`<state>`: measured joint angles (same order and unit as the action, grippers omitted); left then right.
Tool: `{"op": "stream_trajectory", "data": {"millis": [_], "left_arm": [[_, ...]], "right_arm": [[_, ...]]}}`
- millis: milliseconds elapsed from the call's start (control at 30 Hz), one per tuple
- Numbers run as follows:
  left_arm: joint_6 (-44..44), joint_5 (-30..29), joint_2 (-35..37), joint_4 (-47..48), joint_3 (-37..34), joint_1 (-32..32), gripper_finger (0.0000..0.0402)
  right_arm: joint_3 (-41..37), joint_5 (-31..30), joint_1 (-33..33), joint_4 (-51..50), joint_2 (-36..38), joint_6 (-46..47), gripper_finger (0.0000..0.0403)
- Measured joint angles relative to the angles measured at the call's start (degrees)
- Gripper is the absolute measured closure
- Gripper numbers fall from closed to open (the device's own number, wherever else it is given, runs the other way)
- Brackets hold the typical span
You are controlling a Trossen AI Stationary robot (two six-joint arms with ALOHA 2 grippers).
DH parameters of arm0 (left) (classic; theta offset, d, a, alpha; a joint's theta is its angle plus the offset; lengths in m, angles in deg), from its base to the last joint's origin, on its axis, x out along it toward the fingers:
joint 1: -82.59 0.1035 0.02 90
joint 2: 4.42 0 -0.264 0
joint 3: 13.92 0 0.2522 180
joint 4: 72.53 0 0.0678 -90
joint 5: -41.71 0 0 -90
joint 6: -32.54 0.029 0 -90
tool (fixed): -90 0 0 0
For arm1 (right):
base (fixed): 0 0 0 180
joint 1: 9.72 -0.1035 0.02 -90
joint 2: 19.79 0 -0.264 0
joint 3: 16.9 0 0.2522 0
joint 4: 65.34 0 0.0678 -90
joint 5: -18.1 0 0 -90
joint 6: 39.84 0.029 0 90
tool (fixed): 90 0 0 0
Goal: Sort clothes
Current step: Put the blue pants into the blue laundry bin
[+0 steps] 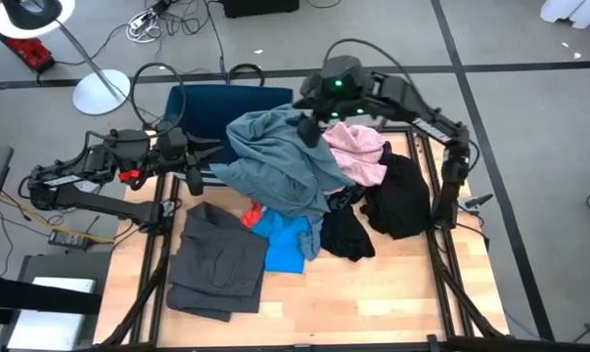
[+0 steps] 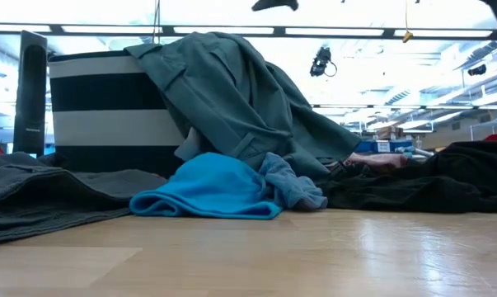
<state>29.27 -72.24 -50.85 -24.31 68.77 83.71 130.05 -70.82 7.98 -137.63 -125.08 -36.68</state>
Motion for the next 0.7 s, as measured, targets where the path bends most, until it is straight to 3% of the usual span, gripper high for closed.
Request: {"op": "stream_trajectory", "data": {"millis": [200, 333, 500, 700], "left_arm": [[0.0, 0.0, 0.0, -0.3, 0.0, 0.0, 0.0321], [0.0, 0.0, 0.0, -0.2, 0.0, 0.0, 0.0321], [0.0, 0.0, 0.0, -0.2, 0.0, 0.0, 0.0321], [0.0, 0.0, 0.0, -0.2, 0.0, 0.0, 0.0321]], "right_arm": [[-0.3, -1.5, -1.5, -16.2, 4.1, 3.8, 0.0156], [-7.1, -6.1, -4.4, -21.8, 7.2, 6.5, 0.0156], [-26.2, -8.7, -8.9, -13.7, 16.3, 11.7, 0.0167], [-53.2, -9.2, -13.5, 7.1, 28.7, 21.2, 0.0174]]}}
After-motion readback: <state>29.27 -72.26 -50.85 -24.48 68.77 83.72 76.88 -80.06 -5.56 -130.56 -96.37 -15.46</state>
